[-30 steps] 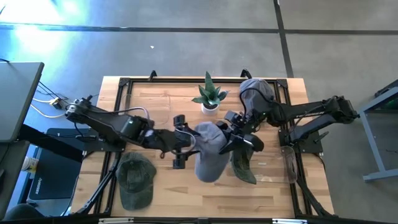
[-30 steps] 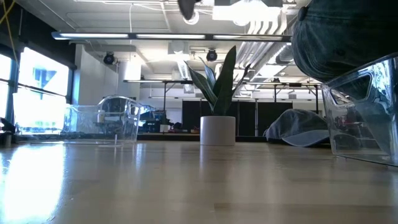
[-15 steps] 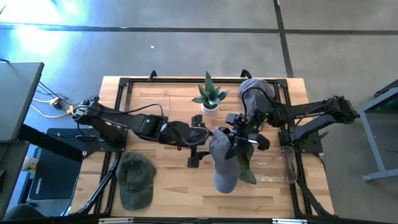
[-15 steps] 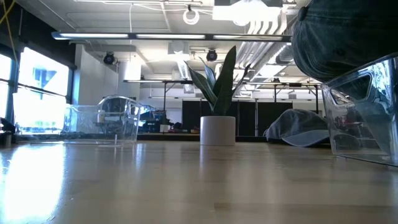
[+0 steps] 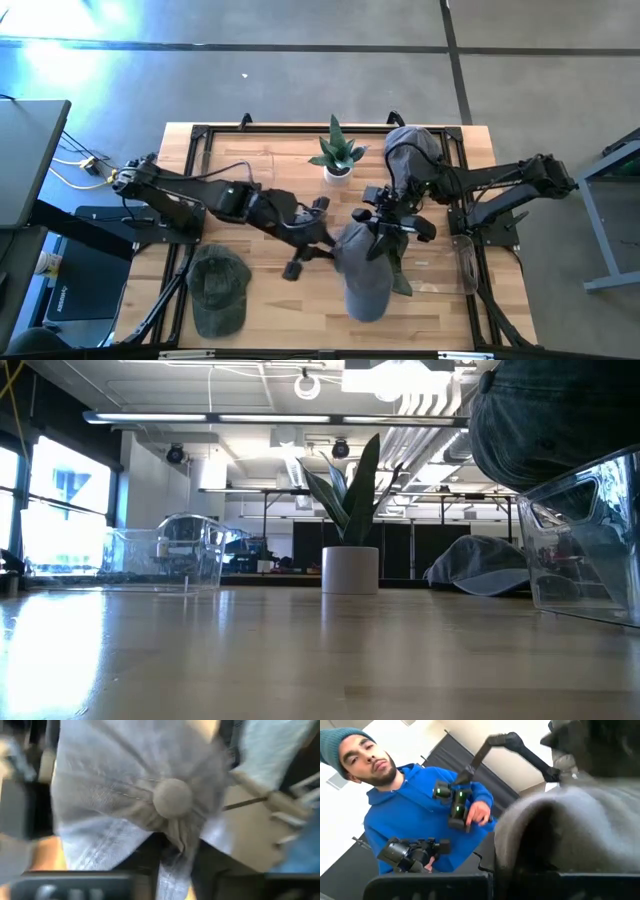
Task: Pick & Place hat
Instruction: Put the left gray cap into the left transparent bin
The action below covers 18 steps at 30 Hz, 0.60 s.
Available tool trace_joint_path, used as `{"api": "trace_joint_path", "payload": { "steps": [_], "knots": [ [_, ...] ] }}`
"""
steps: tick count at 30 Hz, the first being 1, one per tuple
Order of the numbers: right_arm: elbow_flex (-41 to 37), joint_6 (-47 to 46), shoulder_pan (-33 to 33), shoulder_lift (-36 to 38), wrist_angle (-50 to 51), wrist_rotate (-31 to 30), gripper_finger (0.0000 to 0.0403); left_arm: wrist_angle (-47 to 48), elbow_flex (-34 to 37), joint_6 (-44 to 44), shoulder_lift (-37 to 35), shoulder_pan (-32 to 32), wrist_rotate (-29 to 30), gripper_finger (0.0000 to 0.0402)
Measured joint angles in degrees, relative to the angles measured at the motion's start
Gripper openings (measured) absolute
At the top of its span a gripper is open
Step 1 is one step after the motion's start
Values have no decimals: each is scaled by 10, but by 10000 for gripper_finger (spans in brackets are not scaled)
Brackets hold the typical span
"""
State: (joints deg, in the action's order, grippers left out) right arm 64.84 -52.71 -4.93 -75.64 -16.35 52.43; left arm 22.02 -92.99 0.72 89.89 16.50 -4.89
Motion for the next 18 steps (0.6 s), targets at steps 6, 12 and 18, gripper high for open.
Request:
{"api": "trace_joint_path", "payload": {
  "steps": [6, 12, 18],
  "knots": [
    [0, 1, -1, 0, 46, 18, 4, 41, -1, 40, -39, 0, -91, 18],
    [0, 71, -29, -4, 103, -54, 28, 62, 0, 64, -59, 1, -94, 28],
    [-1, 132, -4, -6, 151, -69, 119, 101, -1, 97, -58, 0, -78, 28]
  ]
}}
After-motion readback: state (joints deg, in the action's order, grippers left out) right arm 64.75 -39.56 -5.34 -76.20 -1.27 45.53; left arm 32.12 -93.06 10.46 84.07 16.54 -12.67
